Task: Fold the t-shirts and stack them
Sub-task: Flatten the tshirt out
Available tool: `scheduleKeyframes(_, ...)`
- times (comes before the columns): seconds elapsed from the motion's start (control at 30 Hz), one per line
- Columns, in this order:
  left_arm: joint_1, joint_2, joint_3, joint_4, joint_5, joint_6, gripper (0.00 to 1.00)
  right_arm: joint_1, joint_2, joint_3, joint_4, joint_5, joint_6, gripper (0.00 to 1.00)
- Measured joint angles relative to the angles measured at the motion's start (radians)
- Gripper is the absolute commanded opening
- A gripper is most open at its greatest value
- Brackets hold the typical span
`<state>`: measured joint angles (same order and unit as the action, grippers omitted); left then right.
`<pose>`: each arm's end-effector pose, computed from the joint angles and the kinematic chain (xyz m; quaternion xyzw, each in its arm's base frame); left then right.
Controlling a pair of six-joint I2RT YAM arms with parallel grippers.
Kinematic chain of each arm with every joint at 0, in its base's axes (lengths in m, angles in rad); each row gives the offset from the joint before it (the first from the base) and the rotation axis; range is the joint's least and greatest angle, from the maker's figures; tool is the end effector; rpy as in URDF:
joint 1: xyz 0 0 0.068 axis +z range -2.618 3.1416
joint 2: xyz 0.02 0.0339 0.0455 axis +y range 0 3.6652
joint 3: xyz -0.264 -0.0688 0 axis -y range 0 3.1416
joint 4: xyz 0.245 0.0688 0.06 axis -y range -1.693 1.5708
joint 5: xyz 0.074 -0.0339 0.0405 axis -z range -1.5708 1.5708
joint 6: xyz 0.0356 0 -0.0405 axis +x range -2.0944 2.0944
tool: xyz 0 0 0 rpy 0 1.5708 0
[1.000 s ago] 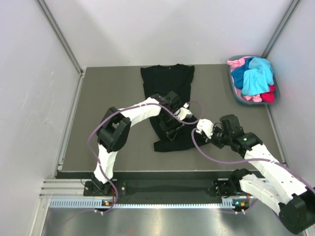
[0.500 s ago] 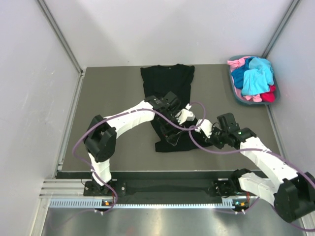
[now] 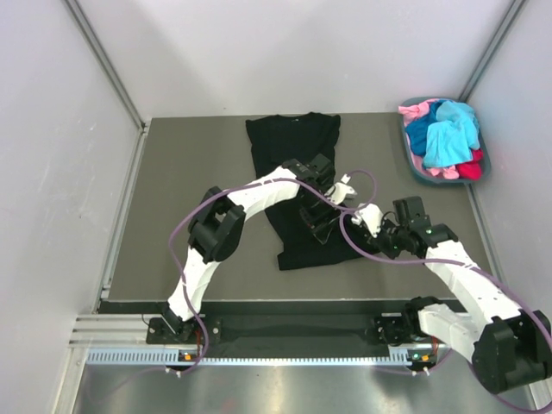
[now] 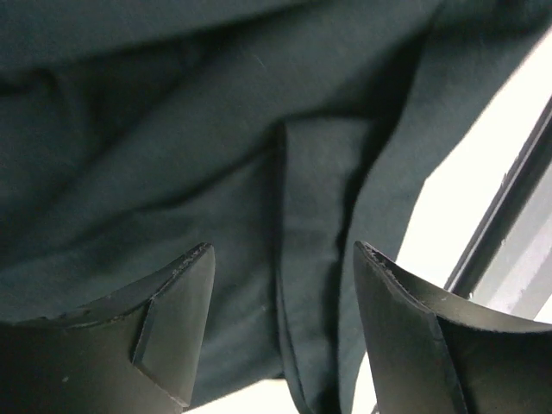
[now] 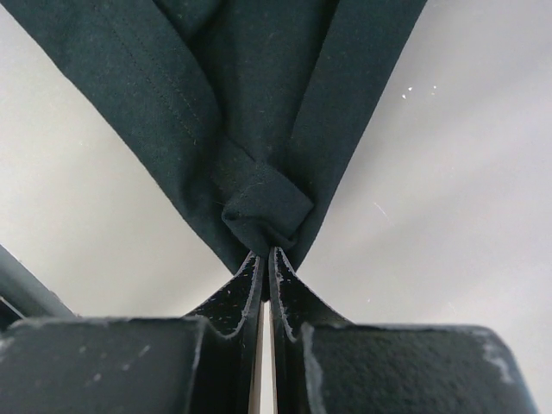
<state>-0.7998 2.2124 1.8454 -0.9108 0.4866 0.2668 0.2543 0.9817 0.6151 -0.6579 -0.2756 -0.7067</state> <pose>0.3077 -0.3406 0.1921 0.5184 0.8089 -0.2672 0.0739 0.1716 0.0546 0.2087 -0.4737 0.8287 0.0690 0.2901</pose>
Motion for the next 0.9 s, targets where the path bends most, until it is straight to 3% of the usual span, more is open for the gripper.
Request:
scheduleKeyframes(0.63,-0.004,0.088,0.086,-0.045,0.060,-0.007,0.62,-0.035,0.000,0.000,-0.017,-0.038,-0.008,0.00)
scheduleKeyframes(0.7,-0.008,0.105,0.091,-0.050,0.063,-0.006,0.53,-0.035,0.000,0.000,-0.017,-0.039,-0.008,0.00)
scheduleKeyframes(0.73,-0.010,0.114,0.093,-0.052,0.064,-0.008,0.44,-0.035,0.000,0.000,-0.017,-0.039,-0.008,0.00)
scheduleKeyframes(0.8,-0.013,0.129,0.103,-0.060,0.070,-0.012,0.04,-0.035,0.001,0.000,-0.018,-0.039,-0.008,0.00)
scheduleKeyframes(0.9,-0.014,0.135,0.109,-0.064,0.074,-0.003,0.00,-0.036,0.002,0.000,-0.019,-0.040,-0.008,0.00)
